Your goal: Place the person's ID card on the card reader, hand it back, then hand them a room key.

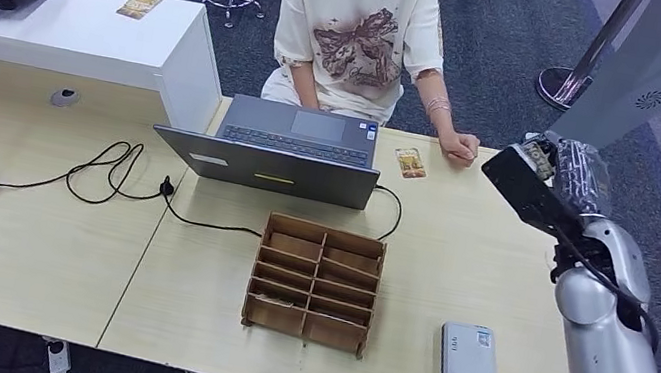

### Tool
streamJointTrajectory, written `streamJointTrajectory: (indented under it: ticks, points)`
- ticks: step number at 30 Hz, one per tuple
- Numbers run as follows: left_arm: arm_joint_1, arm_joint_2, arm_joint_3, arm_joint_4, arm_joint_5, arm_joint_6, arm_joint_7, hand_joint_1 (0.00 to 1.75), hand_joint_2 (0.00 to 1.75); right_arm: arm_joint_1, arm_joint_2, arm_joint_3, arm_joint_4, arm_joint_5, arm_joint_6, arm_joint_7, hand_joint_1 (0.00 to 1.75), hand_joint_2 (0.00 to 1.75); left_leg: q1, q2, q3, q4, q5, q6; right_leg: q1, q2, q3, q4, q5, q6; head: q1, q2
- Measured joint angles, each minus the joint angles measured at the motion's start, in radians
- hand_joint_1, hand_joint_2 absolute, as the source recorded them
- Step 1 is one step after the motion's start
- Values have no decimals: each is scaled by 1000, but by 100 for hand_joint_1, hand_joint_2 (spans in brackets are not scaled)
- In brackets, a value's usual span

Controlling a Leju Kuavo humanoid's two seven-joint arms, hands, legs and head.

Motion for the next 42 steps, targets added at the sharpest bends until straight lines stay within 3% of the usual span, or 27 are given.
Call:
streamJointTrajectory:
  ticks: [10, 24, 42]
  points:
    - [-1, 5, -4, 0, -21, -9, -3, 0, 0, -78, 70, 5, 27, 191, -8, 11, 175, 175, 0, 0, 0, 0, 1, -1, 0, 0, 0, 0, 0, 0, 0, 0]
    - [-2, 17, -28, 0, -52, -21, -4, 0, 0, -198, 154, 31, 192, 368, -39, 43, 175, 175, 0, 0, 0, 0, 1, -1, 0, 0, 0, 1, 0, 0, 0, 0]
    - [-1, 25, -44, 0, -69, -31, -10, 0, 0, -292, 203, 45, 359, 514, -79, 70, 175, 175, 0, 0, 0, 0, 1, -1, 0, 0, 0, 1, 0, -1, 0, 0]
